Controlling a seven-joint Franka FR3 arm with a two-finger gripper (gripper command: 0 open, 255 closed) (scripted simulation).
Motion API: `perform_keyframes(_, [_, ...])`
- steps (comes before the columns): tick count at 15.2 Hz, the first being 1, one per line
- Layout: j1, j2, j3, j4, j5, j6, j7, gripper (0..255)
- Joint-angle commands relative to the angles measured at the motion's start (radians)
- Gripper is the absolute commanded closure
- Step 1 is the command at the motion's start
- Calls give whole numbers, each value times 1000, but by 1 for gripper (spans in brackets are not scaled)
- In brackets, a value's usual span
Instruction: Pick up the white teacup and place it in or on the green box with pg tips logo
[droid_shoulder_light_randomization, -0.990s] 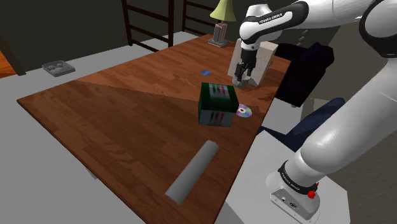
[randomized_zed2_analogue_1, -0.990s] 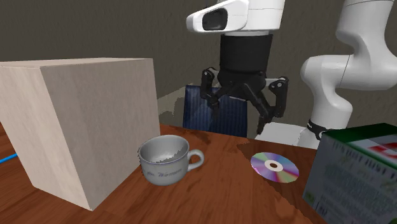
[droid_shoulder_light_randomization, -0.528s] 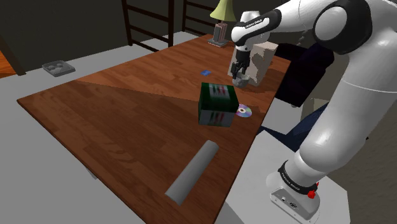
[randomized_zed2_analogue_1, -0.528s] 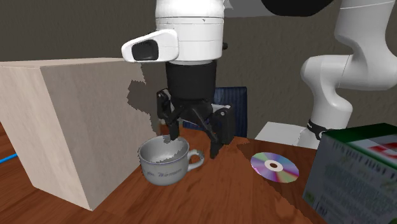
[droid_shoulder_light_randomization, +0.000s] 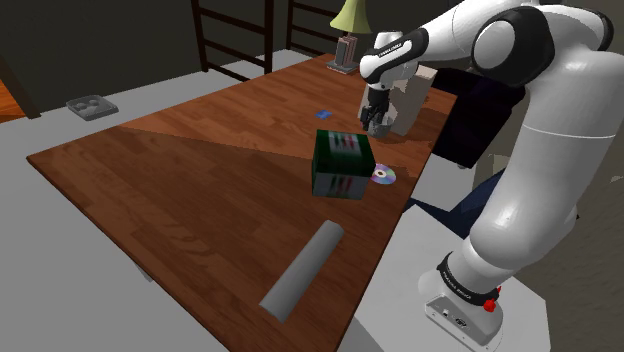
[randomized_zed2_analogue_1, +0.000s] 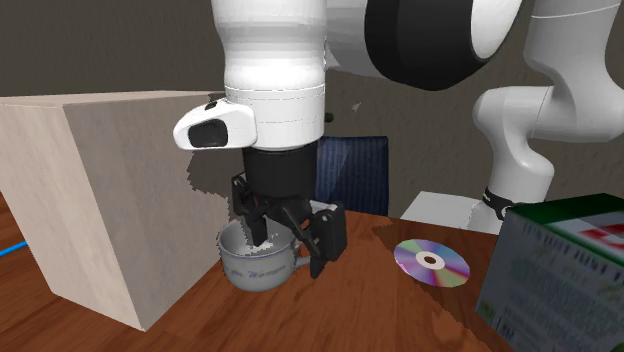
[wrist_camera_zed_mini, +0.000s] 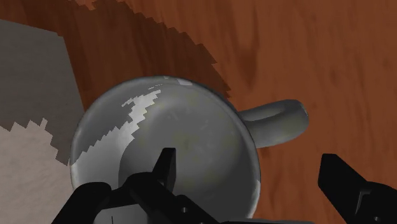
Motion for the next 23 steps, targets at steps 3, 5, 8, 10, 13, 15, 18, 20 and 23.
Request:
perform_keyframes(3, [-1,11,1,-7,3,18,-1,0])
perform_keyframes(5, [-1,11,1,-7,3,18,-1,0])
perform_keyframes(8, [-1,11,1,-7,3,18,-1,0])
perform_keyframes(10, [-1,11,1,-7,3,18,-1,255])
perform_keyframes(13, [-1,11,1,-7,3,18,-1,255])
perform_keyframes(15, [-1,11,1,-7,3,18,-1,255])
perform_keyframes(18, [-1,11,1,-7,3,18,-1,255])
perform_keyframes(20, [0,-3,0,3,0,-5,-1,255])
perform_keyframes(23, [2,-21,-2,19,-5,-39,-1,255])
